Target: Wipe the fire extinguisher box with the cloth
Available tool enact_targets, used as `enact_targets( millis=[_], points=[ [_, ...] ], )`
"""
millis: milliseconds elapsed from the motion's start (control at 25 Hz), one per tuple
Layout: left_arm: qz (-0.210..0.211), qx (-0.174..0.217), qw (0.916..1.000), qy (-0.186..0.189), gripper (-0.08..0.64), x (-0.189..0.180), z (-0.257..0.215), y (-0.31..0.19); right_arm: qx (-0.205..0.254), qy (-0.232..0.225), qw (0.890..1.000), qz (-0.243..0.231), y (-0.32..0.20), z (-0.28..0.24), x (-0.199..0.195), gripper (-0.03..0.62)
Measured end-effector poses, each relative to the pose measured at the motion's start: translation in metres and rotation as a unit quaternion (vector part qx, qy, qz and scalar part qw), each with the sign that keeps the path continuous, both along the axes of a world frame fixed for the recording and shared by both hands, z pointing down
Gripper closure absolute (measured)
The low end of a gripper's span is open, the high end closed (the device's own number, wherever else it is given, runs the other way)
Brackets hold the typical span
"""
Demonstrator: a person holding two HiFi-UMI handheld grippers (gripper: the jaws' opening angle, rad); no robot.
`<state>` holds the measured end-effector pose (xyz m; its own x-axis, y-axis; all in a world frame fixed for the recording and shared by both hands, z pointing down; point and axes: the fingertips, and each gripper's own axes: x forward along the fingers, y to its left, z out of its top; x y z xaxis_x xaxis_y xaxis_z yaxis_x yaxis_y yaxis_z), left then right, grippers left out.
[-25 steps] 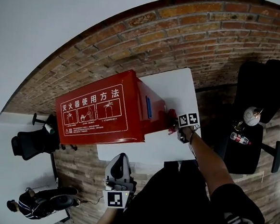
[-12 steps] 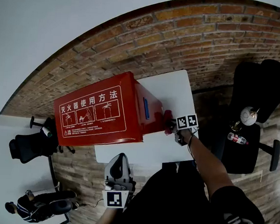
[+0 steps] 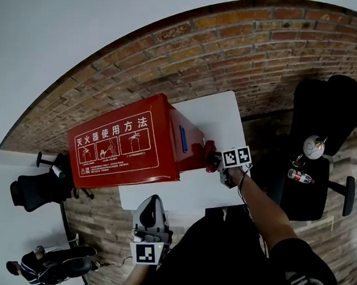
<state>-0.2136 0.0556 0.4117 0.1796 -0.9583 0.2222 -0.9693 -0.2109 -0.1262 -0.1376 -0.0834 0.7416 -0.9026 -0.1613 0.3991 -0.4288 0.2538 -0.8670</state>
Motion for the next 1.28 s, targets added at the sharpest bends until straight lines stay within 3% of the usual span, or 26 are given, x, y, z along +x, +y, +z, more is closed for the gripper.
enact_targets(
  millis=[1280],
  points=[
    [0.007,0.005,0.9999,0.008,0.511,0.012,-0.004,0.011,0.065,-0.061,0.996,0.003,0.001,-0.1,0.002,0.531]
  ],
)
